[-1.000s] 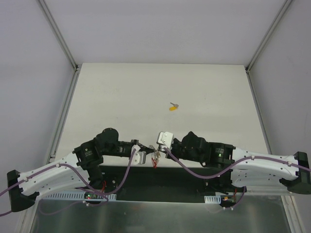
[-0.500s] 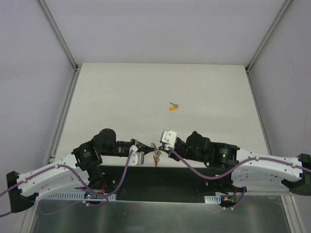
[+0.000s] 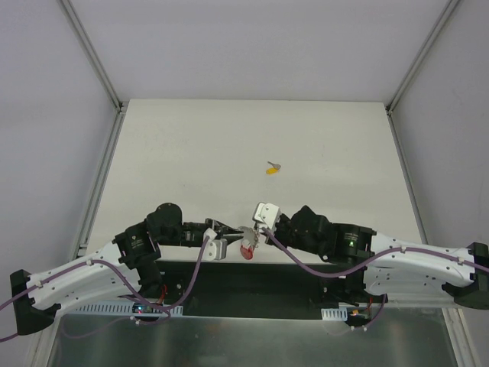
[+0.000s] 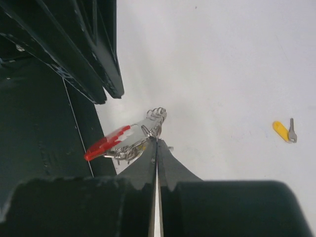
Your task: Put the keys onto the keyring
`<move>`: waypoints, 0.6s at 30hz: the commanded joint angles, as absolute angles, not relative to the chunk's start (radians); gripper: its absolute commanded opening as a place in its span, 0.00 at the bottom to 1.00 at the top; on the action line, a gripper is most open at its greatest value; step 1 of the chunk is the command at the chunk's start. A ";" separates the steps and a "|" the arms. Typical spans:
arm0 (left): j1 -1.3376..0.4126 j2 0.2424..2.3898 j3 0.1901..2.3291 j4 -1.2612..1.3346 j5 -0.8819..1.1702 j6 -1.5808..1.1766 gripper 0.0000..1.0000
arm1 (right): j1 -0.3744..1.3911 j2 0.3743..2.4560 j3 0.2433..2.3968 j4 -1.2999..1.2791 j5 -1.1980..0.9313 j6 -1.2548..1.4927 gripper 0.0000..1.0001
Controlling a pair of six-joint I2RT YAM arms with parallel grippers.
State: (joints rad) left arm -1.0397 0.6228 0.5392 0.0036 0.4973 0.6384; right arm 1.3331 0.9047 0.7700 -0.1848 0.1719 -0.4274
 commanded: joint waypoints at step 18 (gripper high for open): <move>-1.042 0.741 0.537 0.112 0.434 0.511 0.38 | 1.327 0.960 0.865 -0.252 0.256 -0.468 0.01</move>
State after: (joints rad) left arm -1.0401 0.7071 0.5392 0.0402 0.4690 0.5777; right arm 1.3289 0.9615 0.8238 -0.2855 0.2317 -0.4614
